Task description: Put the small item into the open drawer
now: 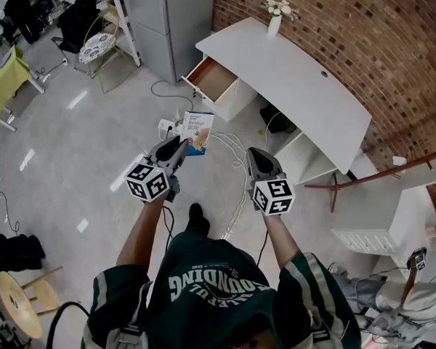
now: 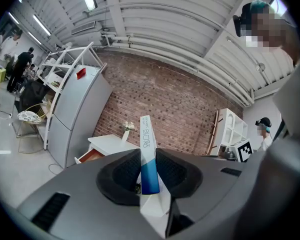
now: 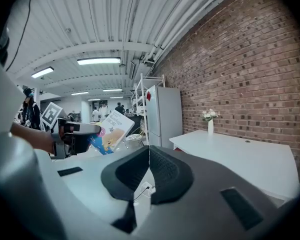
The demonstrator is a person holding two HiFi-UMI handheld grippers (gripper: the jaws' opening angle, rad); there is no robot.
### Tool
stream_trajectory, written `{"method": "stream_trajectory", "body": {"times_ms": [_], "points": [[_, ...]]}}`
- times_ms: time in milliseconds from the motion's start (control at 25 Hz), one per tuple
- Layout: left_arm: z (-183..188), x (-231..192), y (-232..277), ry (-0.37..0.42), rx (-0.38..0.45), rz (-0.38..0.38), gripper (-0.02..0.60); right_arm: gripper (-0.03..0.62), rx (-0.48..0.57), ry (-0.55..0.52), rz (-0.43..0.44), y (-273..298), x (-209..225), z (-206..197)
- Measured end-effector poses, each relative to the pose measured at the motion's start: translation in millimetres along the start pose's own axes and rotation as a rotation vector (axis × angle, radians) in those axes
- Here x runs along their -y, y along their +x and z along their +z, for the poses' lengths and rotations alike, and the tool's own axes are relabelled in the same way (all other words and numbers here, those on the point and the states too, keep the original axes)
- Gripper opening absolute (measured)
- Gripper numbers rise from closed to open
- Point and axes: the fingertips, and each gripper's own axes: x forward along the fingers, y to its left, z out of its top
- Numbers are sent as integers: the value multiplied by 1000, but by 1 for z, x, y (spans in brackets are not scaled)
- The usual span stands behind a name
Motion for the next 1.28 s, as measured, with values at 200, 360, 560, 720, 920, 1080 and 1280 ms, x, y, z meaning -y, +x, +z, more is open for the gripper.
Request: {"method": "stream_trajectory", "body": {"times_ms": [200,360,560,720,920,1080,1280], "points": [[17,-36,18,-5,1,6,103,25,-8,1,3,42,3,11],[25,-59,24,-4,-9,7,103,25,-19,1,3,68,-1,17],[34,-82,34,-1,-11,-3,103,25,-8,1,-13,93,-1,26],[37,-94,44,5,-16,-16,103,25,-5,6,-29,105,3,26],[42,-109,64,-8,-24,-28,103,25,-2,19,-48,119,13,30],[43,-117,88,-12,-39,-36,103,25,-6,28,-58,134,30,32],[49,-143,123,-15,-49,-28,103,25,-13,33,-48,175,53,37]]}}
